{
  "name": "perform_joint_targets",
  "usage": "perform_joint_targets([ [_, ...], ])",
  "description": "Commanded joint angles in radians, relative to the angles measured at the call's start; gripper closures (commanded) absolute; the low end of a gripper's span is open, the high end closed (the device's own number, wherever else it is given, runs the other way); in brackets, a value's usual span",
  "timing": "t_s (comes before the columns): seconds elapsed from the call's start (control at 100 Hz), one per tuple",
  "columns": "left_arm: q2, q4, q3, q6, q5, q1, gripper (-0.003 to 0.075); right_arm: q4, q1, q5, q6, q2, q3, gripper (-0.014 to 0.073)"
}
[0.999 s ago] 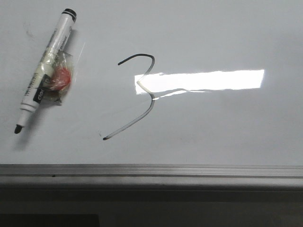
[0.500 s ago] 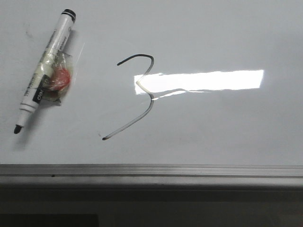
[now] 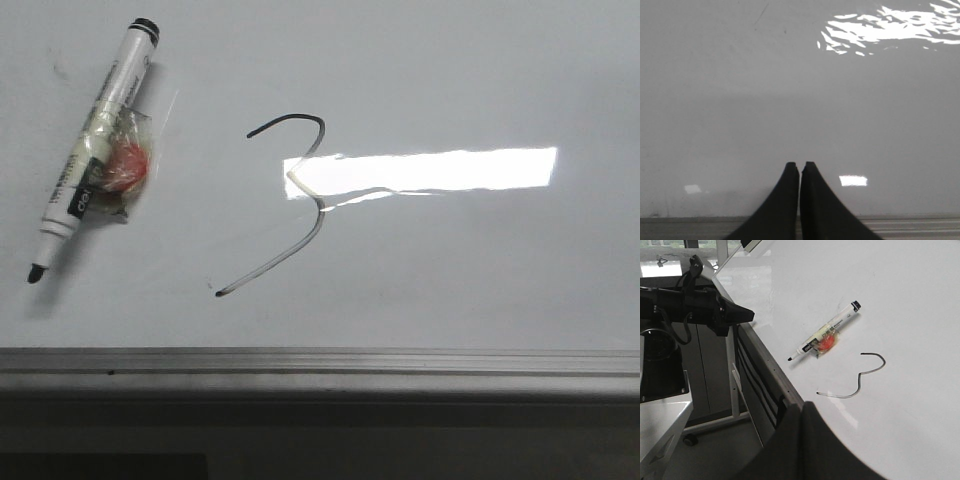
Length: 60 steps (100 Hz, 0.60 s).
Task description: Write number 3 on whiteboard
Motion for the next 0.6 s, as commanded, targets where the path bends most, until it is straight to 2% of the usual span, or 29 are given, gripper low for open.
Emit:
perform_joint_targets([
  [0.0,-0.022,-0.010,0.033,-0.009,-0.051,0.003,0.0741,-0.010,-0.005,-0.077,-0.008,0.009,-0.026,0.0658],
  [0.44,-0.022,-0.010,0.033,-0.009,-0.051,0.003,0.0741,-0.010,-0.009,-0.073,-0.008,0.011,-0.026,0.0658],
  [0.59,-0.022,-0.010,0.033,-0.009,-0.051,0.003,0.0741,-0.010,-0.108,-0.107,-0.008,0.051,-0.026,0.0658],
])
